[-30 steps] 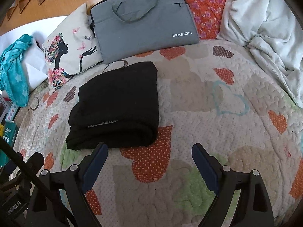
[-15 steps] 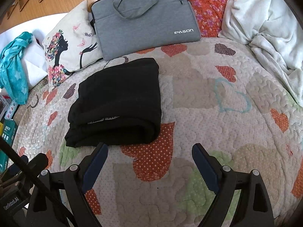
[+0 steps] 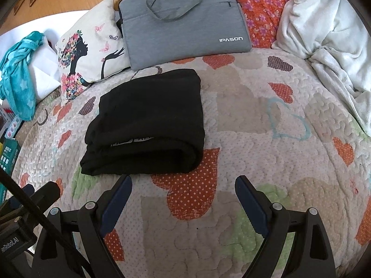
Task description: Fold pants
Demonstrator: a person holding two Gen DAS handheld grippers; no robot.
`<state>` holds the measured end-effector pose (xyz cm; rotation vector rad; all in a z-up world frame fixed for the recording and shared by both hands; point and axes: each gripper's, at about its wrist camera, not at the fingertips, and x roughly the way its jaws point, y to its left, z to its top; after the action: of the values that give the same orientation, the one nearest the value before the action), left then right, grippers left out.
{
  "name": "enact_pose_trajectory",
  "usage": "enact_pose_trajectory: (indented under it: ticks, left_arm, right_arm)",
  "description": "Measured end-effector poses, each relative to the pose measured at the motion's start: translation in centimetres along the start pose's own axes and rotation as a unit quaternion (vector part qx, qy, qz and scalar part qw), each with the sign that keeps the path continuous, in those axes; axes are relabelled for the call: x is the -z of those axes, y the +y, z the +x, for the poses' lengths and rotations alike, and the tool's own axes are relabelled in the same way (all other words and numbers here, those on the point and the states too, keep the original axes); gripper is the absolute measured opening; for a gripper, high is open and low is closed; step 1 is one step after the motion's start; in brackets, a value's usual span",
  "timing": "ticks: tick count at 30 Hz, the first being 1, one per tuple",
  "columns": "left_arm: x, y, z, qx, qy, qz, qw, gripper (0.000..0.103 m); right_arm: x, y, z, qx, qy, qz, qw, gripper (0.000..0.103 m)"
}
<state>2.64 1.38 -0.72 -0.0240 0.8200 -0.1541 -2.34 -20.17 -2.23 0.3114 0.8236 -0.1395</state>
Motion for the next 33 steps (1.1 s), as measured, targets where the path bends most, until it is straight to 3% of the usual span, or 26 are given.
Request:
enact_pose_trajectory:
  ticks: [33]
  left_arm:
    - [0.1, 0.5, 1.1, 0.017, 0.021, -0.014, 0.9995, 0.103]
  right_arm:
    - [0.3, 0.0, 0.7, 0.004, 0.012, 0.001, 1.000, 0.093]
